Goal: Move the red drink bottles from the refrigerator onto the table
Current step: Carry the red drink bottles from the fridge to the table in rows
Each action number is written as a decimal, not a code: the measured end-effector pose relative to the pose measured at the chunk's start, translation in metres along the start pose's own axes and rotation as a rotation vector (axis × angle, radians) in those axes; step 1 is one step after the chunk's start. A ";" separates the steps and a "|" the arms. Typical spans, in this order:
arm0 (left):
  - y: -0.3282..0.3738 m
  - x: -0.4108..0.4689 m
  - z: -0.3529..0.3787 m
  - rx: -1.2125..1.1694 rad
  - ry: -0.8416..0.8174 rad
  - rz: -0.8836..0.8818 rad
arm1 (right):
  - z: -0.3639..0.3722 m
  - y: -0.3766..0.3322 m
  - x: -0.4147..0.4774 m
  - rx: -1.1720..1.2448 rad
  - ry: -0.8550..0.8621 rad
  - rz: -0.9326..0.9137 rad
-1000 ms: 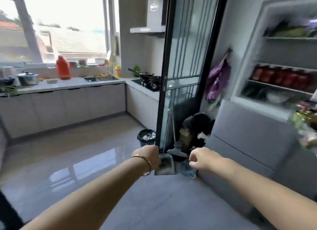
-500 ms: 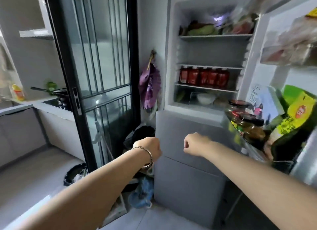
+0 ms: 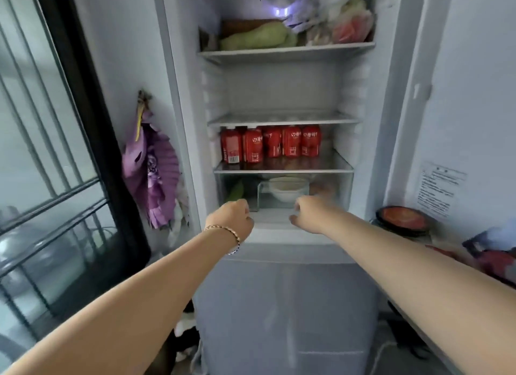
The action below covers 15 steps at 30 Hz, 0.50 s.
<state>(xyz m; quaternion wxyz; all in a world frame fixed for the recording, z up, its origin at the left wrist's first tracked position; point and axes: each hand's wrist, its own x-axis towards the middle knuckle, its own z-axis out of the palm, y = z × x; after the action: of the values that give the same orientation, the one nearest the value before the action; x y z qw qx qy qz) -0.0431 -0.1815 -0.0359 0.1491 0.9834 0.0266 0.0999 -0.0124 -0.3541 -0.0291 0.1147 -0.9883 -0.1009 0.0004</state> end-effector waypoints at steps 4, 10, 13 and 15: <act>-0.017 0.078 0.018 -0.031 0.084 0.041 | 0.000 -0.003 0.083 0.125 0.052 0.009; -0.027 0.182 0.029 -0.111 0.221 0.008 | -0.003 -0.025 0.221 0.470 0.166 -0.055; -0.031 0.223 0.029 -0.177 0.242 -0.008 | -0.001 -0.039 0.285 0.635 0.167 -0.020; -0.035 0.244 0.030 -0.206 0.236 0.002 | 0.004 -0.044 0.319 0.725 0.193 0.032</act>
<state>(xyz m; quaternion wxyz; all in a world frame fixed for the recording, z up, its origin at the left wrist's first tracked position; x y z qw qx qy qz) 0.2011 -0.1366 -0.0288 0.2450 0.9444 0.0327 0.2169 0.2911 -0.2474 -0.0159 0.4662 -0.8804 -0.0675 -0.0550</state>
